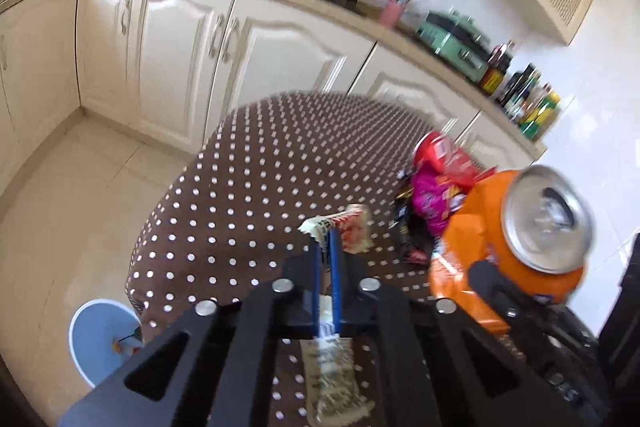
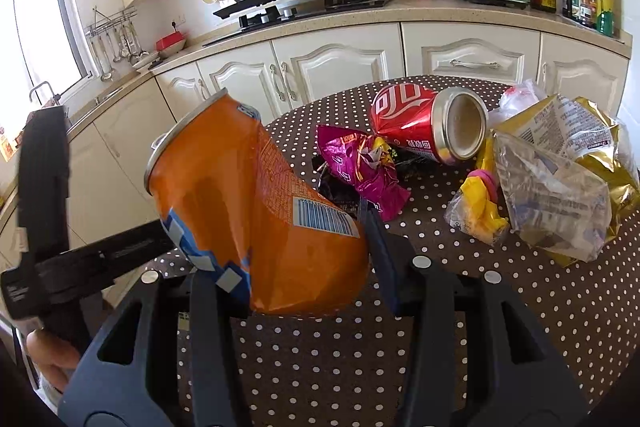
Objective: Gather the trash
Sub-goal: 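Carry wrapper and can over the blue bucket and open both tools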
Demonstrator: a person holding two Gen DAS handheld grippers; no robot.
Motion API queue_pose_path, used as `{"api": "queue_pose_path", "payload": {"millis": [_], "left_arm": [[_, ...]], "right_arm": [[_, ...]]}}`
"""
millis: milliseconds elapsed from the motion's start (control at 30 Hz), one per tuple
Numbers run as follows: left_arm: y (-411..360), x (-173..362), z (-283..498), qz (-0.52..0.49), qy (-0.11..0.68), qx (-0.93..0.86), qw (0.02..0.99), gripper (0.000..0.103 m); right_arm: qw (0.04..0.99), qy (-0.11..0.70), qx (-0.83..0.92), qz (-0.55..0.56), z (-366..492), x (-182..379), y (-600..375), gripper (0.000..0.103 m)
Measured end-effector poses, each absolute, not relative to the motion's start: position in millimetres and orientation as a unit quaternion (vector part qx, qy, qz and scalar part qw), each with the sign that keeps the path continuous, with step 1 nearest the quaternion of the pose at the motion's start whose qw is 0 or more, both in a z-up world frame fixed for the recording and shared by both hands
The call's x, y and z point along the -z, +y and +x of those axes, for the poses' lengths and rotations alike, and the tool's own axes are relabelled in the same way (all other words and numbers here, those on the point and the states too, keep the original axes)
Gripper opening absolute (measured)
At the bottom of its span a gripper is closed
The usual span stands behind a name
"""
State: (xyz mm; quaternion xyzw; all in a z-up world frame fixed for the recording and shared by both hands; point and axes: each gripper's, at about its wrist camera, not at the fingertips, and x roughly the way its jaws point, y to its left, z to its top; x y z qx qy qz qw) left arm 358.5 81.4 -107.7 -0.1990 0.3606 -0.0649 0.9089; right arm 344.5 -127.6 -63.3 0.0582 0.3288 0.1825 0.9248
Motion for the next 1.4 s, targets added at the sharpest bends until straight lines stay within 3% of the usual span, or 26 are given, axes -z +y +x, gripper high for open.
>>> {"api": "queue_pose_path", "payload": {"millis": [267, 633, 1000, 1400], "left_arm": [[101, 80, 304, -0.232, 0.291, 0.07, 0.926, 0.001], [163, 75, 225, -0.203, 0.275, -0.08, 0.936, 0.001], [258, 133, 178, -0.194, 0.325, -0.22, 0.899, 0.001], [311, 205, 190, -0.2, 0.394, -0.248, 0.862, 0.002]], "right_arm": [[0.93, 0.304, -0.196, 0.064, 324, 45, -110, 0.045], [0.913, 0.297, -0.278, 0.041, 285, 34, -19, 0.045], [0.866, 0.351, -0.356, -0.007, 267, 86, 105, 0.045], [0.835, 0.409, -0.366, -0.041, 278, 158, 171, 0.045]]}}
